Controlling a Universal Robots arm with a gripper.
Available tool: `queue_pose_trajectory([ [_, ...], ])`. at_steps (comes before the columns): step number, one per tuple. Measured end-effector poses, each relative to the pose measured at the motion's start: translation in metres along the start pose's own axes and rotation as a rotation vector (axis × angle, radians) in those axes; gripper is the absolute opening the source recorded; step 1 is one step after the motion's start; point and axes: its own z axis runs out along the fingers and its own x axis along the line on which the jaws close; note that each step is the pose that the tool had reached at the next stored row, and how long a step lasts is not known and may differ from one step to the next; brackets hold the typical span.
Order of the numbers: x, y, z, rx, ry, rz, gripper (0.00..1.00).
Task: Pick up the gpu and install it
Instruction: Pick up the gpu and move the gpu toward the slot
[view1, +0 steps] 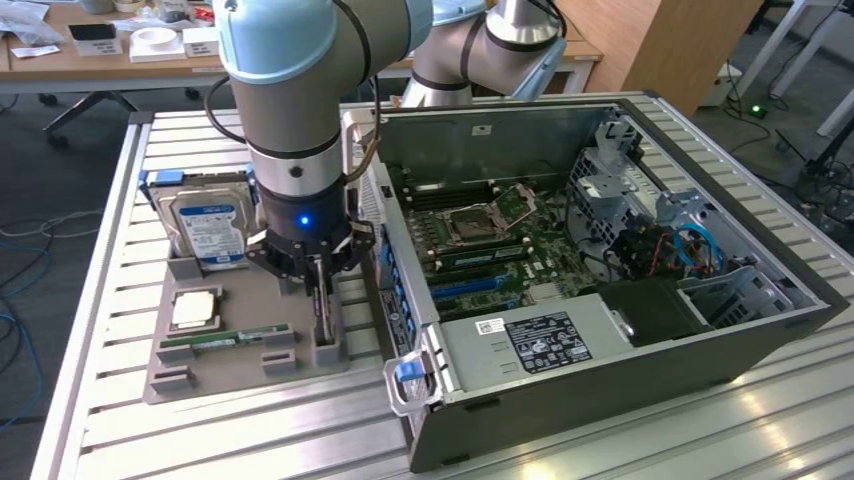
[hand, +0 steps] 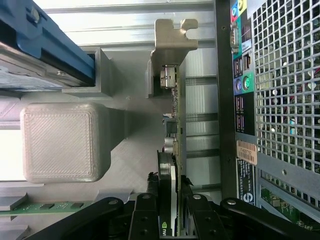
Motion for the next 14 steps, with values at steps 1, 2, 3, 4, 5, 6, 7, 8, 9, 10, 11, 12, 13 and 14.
queue_pose_trajectory([
  [1, 0.0000, 0.0000, 0.0000, 0.0000, 0.0000, 0.000, 0.27],
  [2, 0.0000, 0.0000, 0.0000, 0.0000, 0.0000, 0.000, 0.27],
  [3, 0.0000, 0.0000, 0.0000, 0.0000, 0.0000, 0.000, 0.27],
  [4, 0.0000, 0.0000, 0.0000, 0.0000, 0.0001, 0.000, 0.27],
  [5, 0.0000, 0.0000, 0.0000, 0.0000, 0.0000, 0.000, 0.27],
  [6, 0.0000, 0.0000, 0.0000, 0.0000, 0.0000, 0.000, 0.27],
  [7, 0.0000, 0.0000, -0.0002, -0.0002, -0.0003, 0.000, 0.27],
  [8, 0.0000, 0.0000, -0.0007, -0.0002, -0.0002, 0.000, 0.27],
  [9, 0.0000, 0.0001, -0.0018, 0.0000, 0.0000, 0.000, 0.27],
  [10, -0.0001, 0.0001, -0.0031, 0.0000, 0.0000, 0.000, 0.27],
  [11, -0.0001, 0.0002, -0.0045, 0.0001, 0.0000, 0.000, 0.27],
  [12, -0.0002, 0.0002, -0.0059, 0.0000, 0.0000, 0.000, 0.27],
  [13, -0.0002, 0.0003, -0.0079, 0.0001, 0.0000, 0.000, 0.27],
  [14, -0.0002, 0.0003, -0.0097, 0.0001, 0.0000, 0.000, 0.27],
])
